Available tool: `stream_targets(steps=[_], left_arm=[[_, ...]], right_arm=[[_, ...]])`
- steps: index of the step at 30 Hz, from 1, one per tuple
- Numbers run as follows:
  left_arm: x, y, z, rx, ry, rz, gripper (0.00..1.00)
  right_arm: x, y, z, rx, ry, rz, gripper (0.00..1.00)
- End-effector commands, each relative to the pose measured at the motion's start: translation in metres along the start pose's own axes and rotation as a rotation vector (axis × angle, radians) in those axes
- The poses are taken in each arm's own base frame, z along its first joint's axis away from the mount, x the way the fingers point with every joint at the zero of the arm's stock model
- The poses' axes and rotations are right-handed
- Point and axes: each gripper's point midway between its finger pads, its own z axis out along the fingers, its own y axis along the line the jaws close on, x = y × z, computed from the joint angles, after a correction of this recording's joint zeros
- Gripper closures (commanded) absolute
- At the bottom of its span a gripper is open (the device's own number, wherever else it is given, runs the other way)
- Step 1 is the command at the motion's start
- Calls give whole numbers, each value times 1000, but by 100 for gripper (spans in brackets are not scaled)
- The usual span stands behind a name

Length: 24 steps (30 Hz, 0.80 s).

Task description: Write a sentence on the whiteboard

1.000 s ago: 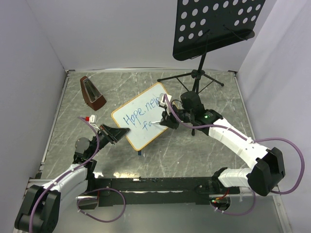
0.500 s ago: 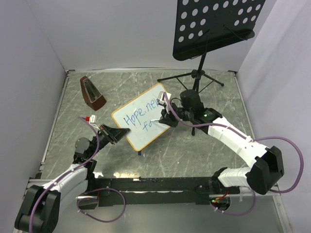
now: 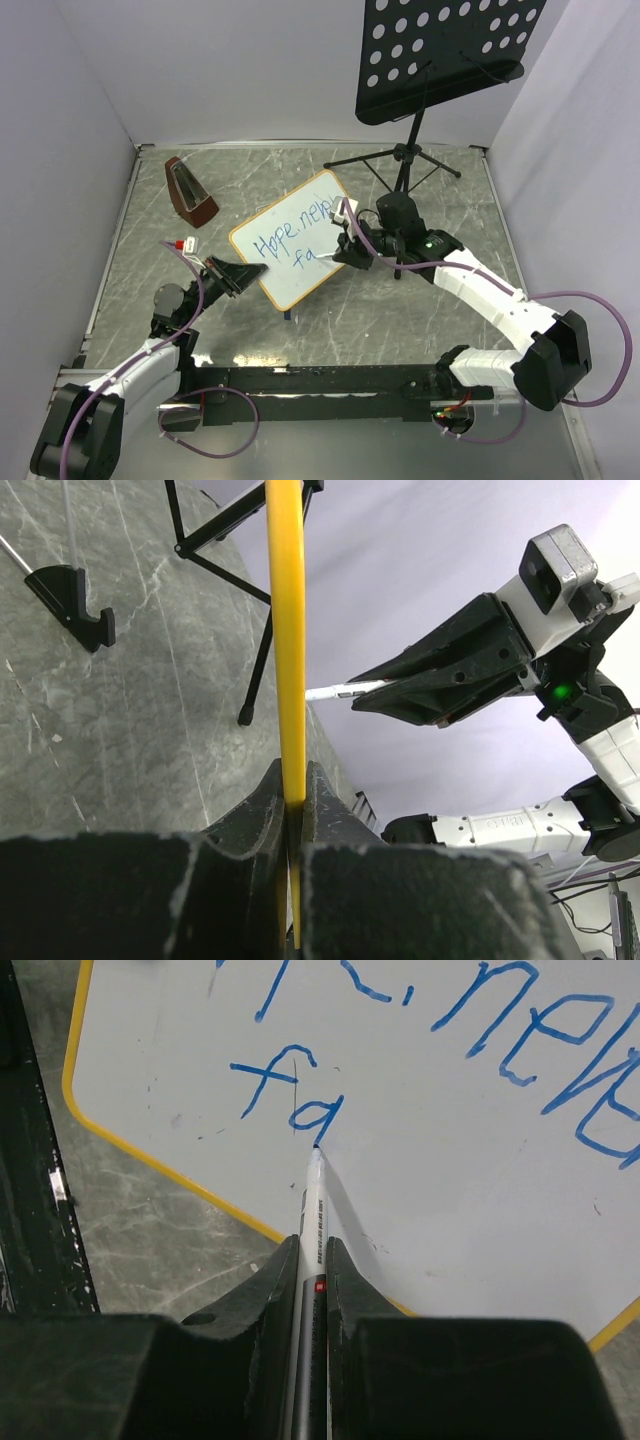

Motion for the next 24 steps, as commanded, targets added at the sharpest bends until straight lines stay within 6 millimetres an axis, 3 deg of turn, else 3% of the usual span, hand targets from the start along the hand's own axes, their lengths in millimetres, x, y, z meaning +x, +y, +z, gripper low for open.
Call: stream_targets(steps=[1, 6, 9, 17, 24], left_arm=[[-4, -20, -8, 105, -45, 53, 99], [-3, -20, -8, 105, -39, 59, 99], [-2, -20, -8, 107, -31, 57, 99], [-1, -23, -7, 122, -18, 61, 99], [0, -24, -9, 125, -20, 60, 99]], right_arm=[[-25, -11, -15, 34, -74, -9, 100], [-53, -20, -26, 46, -148, -20, 100], [-59, -30, -26, 77, -163, -21, 100], [-59, -48, -11, 99, -151, 8, 100], [-49, -48, -4, 91, -117, 20, 100]])
